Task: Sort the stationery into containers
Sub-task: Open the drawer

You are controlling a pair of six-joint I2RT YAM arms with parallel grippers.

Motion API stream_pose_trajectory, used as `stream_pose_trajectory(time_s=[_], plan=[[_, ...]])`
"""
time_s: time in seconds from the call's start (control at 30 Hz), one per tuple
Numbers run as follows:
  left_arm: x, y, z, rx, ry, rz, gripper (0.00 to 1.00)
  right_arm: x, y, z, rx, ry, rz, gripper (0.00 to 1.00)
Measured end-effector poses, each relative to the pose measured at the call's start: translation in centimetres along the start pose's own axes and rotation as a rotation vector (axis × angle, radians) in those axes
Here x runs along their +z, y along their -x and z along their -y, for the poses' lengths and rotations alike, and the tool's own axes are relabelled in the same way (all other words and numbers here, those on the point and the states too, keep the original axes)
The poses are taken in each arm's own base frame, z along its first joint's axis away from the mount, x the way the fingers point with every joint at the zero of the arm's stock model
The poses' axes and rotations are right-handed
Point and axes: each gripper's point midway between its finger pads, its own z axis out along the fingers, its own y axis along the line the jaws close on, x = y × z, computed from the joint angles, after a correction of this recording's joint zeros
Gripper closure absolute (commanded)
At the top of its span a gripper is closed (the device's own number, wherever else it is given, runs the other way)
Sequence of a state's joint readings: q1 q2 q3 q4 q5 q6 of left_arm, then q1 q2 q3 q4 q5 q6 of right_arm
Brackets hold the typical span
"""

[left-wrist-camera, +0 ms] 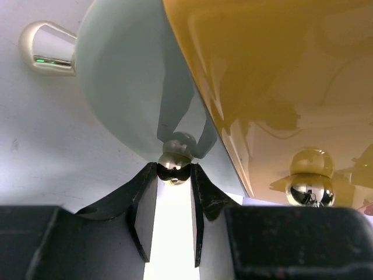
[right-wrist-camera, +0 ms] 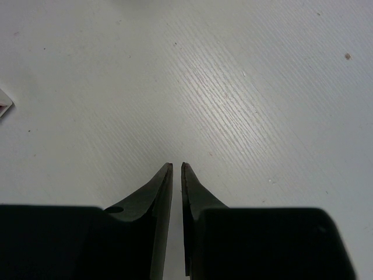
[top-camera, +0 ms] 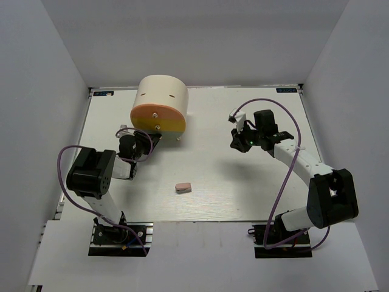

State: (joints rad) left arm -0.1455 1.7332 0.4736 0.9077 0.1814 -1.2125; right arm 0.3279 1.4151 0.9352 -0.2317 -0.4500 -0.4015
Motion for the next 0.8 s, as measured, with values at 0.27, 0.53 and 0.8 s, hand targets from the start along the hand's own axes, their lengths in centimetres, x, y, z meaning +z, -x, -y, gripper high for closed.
stream_pose_trajectory(time_s=[0.27, 0.53, 0.8], plan=[[-3.0, -1.0, -0.6, 0.007, 0.004, -0.008, 0.75, 0.0, 0.1, -0.1, 0.000, 0.006, 0.002, 0.83], [-6.2, -2.1, -1.2, 0.031, 0.011, -0.024, 0.75, 0.0, 0.6, -0.2, -0.009, 0.021, 0.014, 0.76], [-7.8, -2.6, -1.2, 0.065, 0.005, -0.040, 0.09, 0.2, 1.0, -2.4, -0.081, 0.162, 0.024, 0.43]])
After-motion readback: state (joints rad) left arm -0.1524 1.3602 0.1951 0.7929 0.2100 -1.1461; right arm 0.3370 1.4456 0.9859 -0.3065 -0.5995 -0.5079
